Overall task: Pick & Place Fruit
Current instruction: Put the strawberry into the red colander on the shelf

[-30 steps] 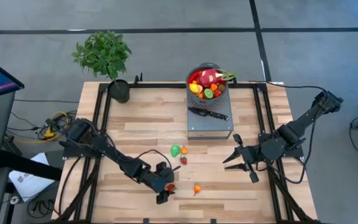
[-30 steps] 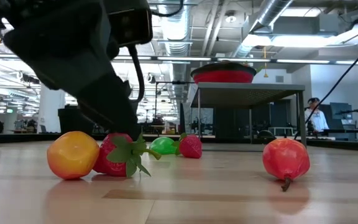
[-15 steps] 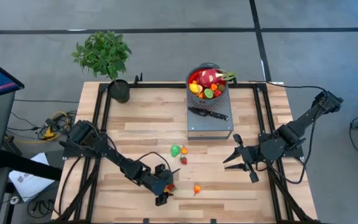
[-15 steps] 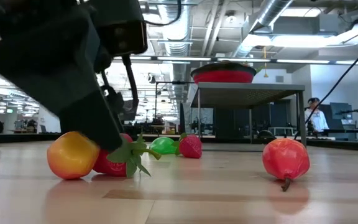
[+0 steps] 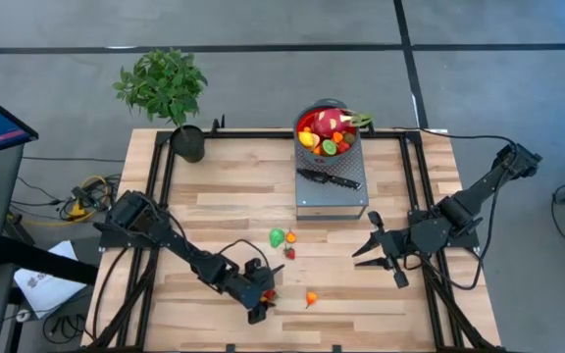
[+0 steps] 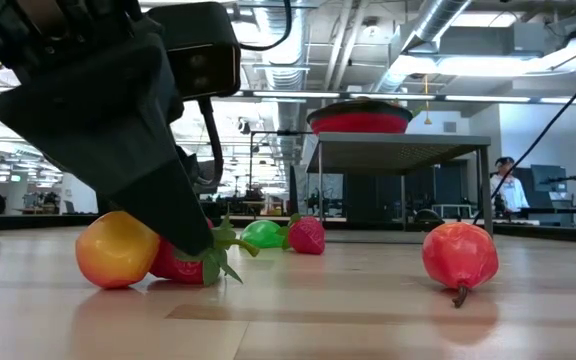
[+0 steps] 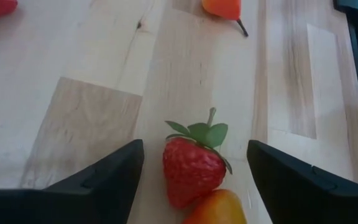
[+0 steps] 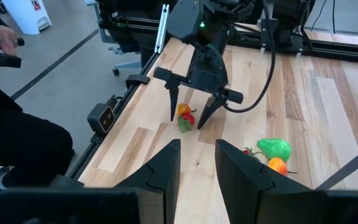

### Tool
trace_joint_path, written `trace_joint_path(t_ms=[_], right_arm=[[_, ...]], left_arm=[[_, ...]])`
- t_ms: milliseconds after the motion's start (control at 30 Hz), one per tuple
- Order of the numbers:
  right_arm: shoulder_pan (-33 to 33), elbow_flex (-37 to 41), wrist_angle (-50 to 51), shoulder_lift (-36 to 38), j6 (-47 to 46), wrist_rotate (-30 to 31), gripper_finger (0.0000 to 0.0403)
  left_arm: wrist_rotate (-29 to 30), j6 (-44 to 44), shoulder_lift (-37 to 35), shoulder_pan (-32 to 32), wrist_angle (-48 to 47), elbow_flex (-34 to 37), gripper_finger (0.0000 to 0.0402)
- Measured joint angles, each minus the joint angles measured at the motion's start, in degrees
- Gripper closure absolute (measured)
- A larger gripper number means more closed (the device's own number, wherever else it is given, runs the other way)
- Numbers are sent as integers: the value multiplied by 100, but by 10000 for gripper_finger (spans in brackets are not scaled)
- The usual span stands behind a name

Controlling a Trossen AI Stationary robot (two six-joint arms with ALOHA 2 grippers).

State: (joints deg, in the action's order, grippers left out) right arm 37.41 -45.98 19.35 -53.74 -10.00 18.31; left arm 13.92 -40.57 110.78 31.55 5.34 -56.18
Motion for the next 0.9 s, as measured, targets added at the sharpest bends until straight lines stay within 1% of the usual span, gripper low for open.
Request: trace_joint_path(t_ms=[100,400,567,700,900], right_arm=[[0,0,8,0,-4,0,308],[0,0,17,17,-4,0,308],[0,0,18,17,-4,0,308],[0,0,18,15,-2,0,308],[0,0,21,46,3,-2,308]], left_arm=[[0,-9,0,-2,-19,4,139],[12,-93,0,-9,-21,17,219],[-27,-100,5,-26,32,17,254],[-143,-108,-131,-92,14,26,264],[-75,105,-629,-349,47,24,253]])
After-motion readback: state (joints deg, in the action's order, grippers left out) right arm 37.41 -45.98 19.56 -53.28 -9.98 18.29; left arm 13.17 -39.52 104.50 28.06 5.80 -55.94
